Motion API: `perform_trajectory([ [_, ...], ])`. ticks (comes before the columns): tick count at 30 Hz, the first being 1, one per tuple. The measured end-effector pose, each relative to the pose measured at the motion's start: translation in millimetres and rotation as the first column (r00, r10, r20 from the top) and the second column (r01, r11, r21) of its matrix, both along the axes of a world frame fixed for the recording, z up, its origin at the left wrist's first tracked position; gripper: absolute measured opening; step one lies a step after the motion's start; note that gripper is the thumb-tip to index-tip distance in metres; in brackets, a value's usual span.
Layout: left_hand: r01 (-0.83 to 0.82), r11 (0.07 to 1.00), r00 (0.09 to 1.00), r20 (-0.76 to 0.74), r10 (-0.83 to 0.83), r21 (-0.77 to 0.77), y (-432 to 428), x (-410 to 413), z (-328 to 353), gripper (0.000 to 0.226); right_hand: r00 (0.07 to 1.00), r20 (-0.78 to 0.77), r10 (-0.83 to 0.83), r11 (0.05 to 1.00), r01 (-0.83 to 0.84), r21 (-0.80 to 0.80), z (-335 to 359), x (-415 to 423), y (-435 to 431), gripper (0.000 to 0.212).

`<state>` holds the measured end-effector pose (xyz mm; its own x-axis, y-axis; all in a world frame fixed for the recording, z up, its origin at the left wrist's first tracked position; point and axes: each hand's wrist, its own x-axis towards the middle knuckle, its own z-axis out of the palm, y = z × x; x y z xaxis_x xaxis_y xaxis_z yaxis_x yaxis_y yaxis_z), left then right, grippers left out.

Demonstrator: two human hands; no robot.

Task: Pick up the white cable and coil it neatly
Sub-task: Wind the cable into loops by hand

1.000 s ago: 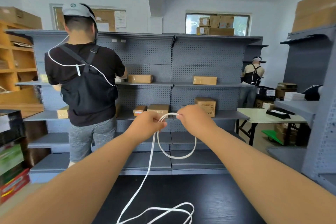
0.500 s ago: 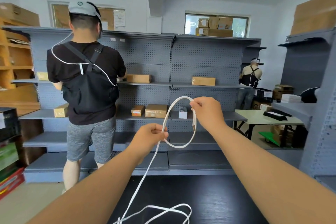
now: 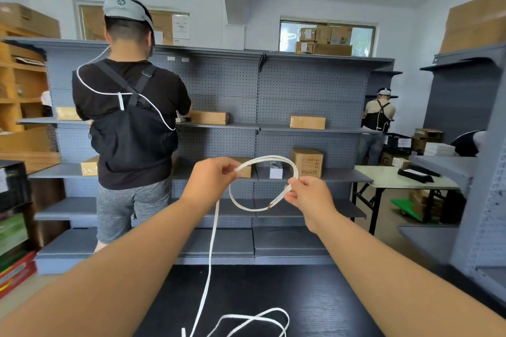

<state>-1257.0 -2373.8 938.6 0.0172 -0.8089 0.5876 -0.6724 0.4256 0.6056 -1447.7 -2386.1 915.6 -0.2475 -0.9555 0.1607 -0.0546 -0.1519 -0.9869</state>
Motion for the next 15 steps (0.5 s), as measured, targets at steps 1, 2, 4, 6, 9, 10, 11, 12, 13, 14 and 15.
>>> perform_trajectory([
  [1, -0.009, 1.000, 0.999, 0.047, 0.010, -0.007, 0, 1, 4, 0.015, 0.999, 0.022, 0.029, 0.999, -0.029, 0.026, -2, 0, 0, 0.018],
  [2, -0.013, 1.000, 0.996, 0.084, 0.013, -0.001, 1, 1, 8, 0.016, 0.997, 0.033, 0.063, 0.997, -0.064, 0.052, -4, 0, -1, 0.019],
  [4, -0.017, 1.000, 0.989, 0.148, 0.013, 0.025, 0, 2, 15, 0.017, 0.990, -0.025, 0.142, 0.984, -0.138, 0.110, -4, -3, -1, 0.018],
  [6, -0.033, 0.999, 0.974, 0.226, 0.024, 0.033, -1, 3, 20, 0.017, 0.956, -0.227, 0.185, 0.975, -0.151, 0.160, -2, -5, 2, 0.017],
  [9, -0.060, 0.998, 0.936, 0.350, 0.046, 0.031, -1, 1, 25, 0.019, 0.748, -0.653, 0.118, 0.993, -0.078, 0.089, 9, -2, 7, 0.028],
  [10, -0.062, 0.997, 0.925, 0.378, 0.043, 0.036, -1, 0, 26, 0.020, 0.664, -0.744, 0.077, 0.997, -0.074, 0.037, 13, 0, 8, 0.032],
  [11, -0.060, 0.997, 0.913, 0.406, 0.036, 0.046, -1, -1, 26, 0.020, 0.600, -0.799, 0.045, 0.996, -0.093, -0.013, 17, 4, 9, 0.035],
  [12, -0.056, 0.997, 0.902, 0.432, 0.026, 0.058, -1, -2, 27, 0.020, 0.549, -0.835, 0.018, 0.990, -0.124, -0.060, 20, 7, 9, 0.038],
  [13, -0.051, 0.996, 0.891, 0.454, 0.013, 0.070, -1, -3, 26, 0.019, 0.493, -0.870, -0.013, 0.983, -0.154, -0.102, 23, 10, 9, 0.037],
  [14, -0.045, 0.996, 0.883, 0.470, 0.002, 0.081, -1, -4, 26, 0.018, 0.423, -0.905, -0.048, 0.975, -0.178, -0.135, 25, 12, 9, 0.036],
  [15, -0.039, 0.995, 0.878, 0.478, -0.009, 0.089, -2, -5, 25, 0.017, 0.348, -0.934, -0.080, 0.967, -0.200, -0.157, 27, 15, 8, 0.034],
])
